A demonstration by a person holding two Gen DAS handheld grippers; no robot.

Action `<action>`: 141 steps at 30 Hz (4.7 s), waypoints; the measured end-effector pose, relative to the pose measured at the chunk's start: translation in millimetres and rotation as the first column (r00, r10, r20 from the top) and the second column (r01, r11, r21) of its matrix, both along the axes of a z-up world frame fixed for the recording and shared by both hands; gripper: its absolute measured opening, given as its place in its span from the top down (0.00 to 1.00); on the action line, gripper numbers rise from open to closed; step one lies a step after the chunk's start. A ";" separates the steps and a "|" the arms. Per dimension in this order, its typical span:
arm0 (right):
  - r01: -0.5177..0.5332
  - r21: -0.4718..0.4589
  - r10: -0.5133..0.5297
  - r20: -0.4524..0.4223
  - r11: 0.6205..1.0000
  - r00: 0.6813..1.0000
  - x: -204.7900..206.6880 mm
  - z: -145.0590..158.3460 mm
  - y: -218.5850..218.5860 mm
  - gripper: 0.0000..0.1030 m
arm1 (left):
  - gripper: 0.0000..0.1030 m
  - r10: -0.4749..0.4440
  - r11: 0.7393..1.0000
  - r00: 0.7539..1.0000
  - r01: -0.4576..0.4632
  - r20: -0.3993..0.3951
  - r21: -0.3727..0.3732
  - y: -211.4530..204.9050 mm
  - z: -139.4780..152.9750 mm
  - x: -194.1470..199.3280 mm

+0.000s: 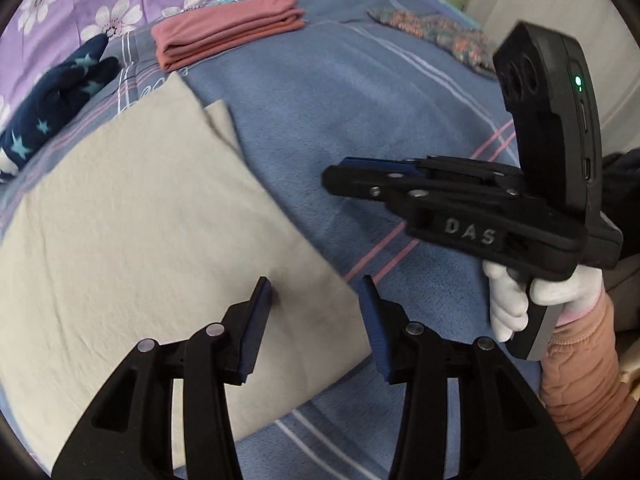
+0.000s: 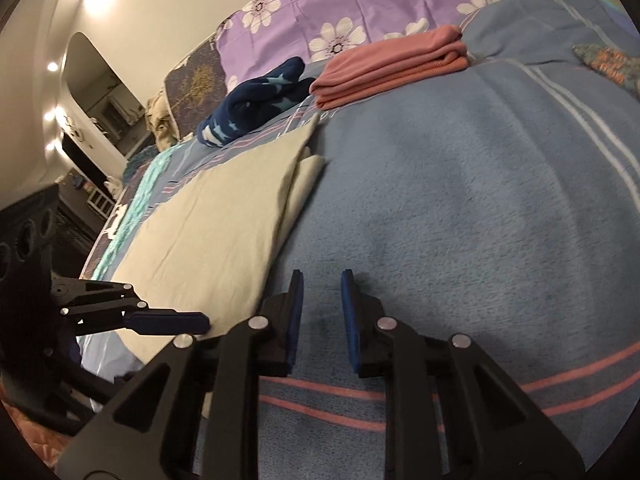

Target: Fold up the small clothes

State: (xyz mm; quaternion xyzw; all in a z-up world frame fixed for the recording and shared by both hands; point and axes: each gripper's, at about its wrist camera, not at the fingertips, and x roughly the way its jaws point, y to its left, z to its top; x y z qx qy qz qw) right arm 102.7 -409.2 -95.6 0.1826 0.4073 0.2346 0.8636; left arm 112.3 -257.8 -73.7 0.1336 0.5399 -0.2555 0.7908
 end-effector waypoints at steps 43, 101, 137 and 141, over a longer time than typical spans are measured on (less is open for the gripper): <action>-0.040 0.063 0.042 -0.038 0.997 0.998 17.7 0.5 4.2 0.75 | 0.97 0.090 0.989 0.992 -0.100 -0.092 -0.112 37.8 -8.6 -5.4; -0.059 -0.390 0.109 0.109 0.919 0.988 -101.4 48.0 138.3 0.84 | 0.64 0.614 0.770 0.771 -0.540 0.166 -0.340 351.7 19.2 -111.4; -0.113 -0.944 0.795 0.192 0.310 0.576 -150.5 -28.9 537.1 0.96 | 0.63 0.780 0.517 0.625 -0.638 0.008 -0.570 532.5 -24.3 -162.5; -0.242 -0.769 0.674 0.307 0.591 0.672 -128.9 26.7 505.2 0.96 | 0.64 0.760 0.533 0.650 -0.620 0.003 -0.576 534.4 -20.3 -154.7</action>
